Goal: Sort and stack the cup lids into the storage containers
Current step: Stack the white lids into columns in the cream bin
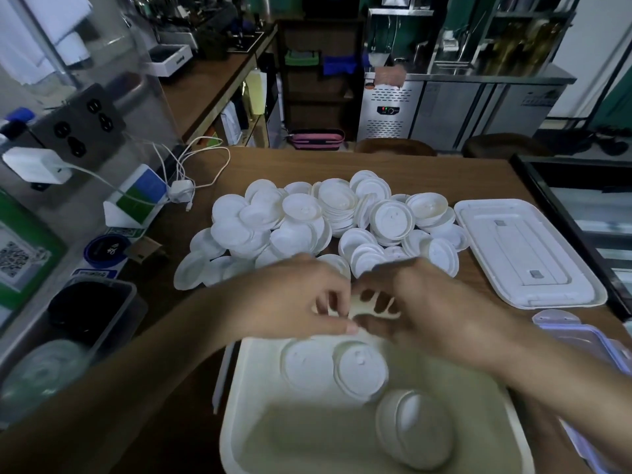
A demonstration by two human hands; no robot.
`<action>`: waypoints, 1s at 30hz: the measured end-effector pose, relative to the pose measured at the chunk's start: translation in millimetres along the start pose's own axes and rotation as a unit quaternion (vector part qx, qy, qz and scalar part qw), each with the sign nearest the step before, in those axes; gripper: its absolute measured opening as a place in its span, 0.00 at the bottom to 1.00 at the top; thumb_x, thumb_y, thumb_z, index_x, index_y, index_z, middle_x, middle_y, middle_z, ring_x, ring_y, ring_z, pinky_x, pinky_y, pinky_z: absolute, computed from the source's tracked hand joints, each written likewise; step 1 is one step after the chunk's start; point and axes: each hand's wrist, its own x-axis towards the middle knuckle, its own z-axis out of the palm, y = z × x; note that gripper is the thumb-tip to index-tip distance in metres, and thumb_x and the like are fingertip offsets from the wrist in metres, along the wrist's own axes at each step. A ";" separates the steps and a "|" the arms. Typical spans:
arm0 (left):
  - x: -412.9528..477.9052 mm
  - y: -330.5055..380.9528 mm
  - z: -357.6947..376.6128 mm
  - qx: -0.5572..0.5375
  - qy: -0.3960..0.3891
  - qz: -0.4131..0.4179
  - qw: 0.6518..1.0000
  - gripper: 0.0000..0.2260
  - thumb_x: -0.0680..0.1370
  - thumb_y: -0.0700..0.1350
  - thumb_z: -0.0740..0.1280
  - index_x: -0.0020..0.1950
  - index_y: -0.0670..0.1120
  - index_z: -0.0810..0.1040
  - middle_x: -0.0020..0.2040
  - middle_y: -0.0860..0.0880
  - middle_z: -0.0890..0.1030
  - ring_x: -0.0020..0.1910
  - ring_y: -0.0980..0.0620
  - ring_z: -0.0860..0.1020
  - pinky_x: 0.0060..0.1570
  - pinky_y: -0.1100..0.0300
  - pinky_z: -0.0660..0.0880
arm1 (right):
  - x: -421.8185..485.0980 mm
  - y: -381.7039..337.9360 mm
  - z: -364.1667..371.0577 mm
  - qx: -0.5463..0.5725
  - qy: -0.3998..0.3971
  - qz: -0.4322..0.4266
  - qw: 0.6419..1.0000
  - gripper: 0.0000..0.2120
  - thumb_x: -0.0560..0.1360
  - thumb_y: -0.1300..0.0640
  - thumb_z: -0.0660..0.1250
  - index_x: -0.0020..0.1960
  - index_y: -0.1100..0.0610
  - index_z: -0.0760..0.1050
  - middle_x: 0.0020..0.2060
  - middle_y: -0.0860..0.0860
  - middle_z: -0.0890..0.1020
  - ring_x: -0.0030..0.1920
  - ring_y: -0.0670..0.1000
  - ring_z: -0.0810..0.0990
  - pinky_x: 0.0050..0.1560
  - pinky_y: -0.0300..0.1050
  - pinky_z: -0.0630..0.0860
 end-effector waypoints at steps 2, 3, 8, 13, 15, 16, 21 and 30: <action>4.4 -3.5 -18.3 -0.067 0.054 0.025 0.996 0.05 0.77 0.53 0.76 0.48 0.53 0.85 0.43 0.59 0.84 0.45 0.61 0.83 0.45 0.65 0.79 | 5.3 7.6 -13.3 0.031 0.052 0.012 0.998 0.12 0.75 0.52 0.77 0.57 0.49 0.82 0.45 0.43 0.83 0.42 0.41 0.82 0.43 0.40 0.79; 7.9 -8.1 -24.7 -0.082 0.079 0.036 0.993 0.03 0.78 0.50 0.76 0.48 0.52 0.86 0.42 0.60 0.84 0.44 0.59 0.83 0.44 0.66 0.79 | 9.1 12.9 -17.3 0.036 0.074 0.014 0.997 0.13 0.74 0.53 0.77 0.57 0.50 0.83 0.45 0.43 0.84 0.43 0.41 0.82 0.43 0.40 0.79; 40.7 -41.8 -31.5 -0.078 0.134 0.036 0.987 0.03 0.77 0.45 0.77 0.49 0.50 0.86 0.40 0.62 0.84 0.43 0.58 0.83 0.42 0.72 0.74 | 34.2 48.4 -22.5 0.027 0.099 0.033 0.994 0.17 0.73 0.52 0.78 0.60 0.51 0.83 0.47 0.43 0.83 0.47 0.43 0.81 0.46 0.38 0.78; 77.5 -79.0 -18.4 -0.010 0.085 0.014 0.996 0.11 0.75 0.50 0.78 0.56 0.54 0.85 0.47 0.63 0.83 0.49 0.64 0.81 0.49 0.69 0.76 | 62.1 96.8 -10.0 0.002 0.057 0.048 0.997 0.21 0.72 0.51 0.80 0.63 0.52 0.82 0.52 0.45 0.84 0.48 0.43 0.80 0.45 0.27 0.73; 86.6 -86.4 -11.2 0.025 0.050 -0.004 0.998 0.19 0.73 0.57 0.78 0.62 0.58 0.81 0.54 0.63 0.81 0.55 0.64 0.77 0.56 0.60 0.77 | 66.7 114.6 -1.9 0.003 0.030 0.059 0.998 0.26 0.70 0.47 0.81 0.65 0.50 0.79 0.56 0.44 0.82 0.52 0.42 0.79 0.47 0.28 0.71; 89.5 -86.6 -8.1 0.037 0.038 -0.011 0.999 0.22 0.72 0.59 0.78 0.64 0.60 0.79 0.55 0.63 0.79 0.56 0.63 0.75 0.57 0.58 0.76 | 67.3 121.7 2.9 0.002 0.014 0.064 0.998 0.29 0.69 0.45 0.81 0.67 0.49 0.78 0.58 0.43 0.81 0.55 0.43 0.78 0.51 0.30 0.72; 101.6 -85.5 8.3 0.126 -0.003 0.008 0.992 0.23 0.69 0.62 0.75 0.60 0.65 0.71 0.50 0.66 0.71 0.49 0.63 0.72 0.44 0.58 0.67 | 63.3 131.4 26.0 0.001 -0.030 0.069 0.997 0.33 0.66 0.36 0.76 0.68 0.37 0.70 0.59 0.38 0.73 0.59 0.39 0.72 0.55 0.47 0.76; 114.9 -103.2 31.9 0.220 0.017 -0.004 0.975 0.21 0.69 0.66 0.71 0.55 0.61 0.68 0.45 0.59 0.70 0.45 0.54 0.75 0.41 0.57 0.68 | 76.7 150.5 52.6 -0.057 -0.023 0.071 0.996 0.42 0.65 0.35 0.76 0.76 0.40 0.65 0.63 0.39 0.69 0.64 0.45 0.72 0.54 0.39 0.67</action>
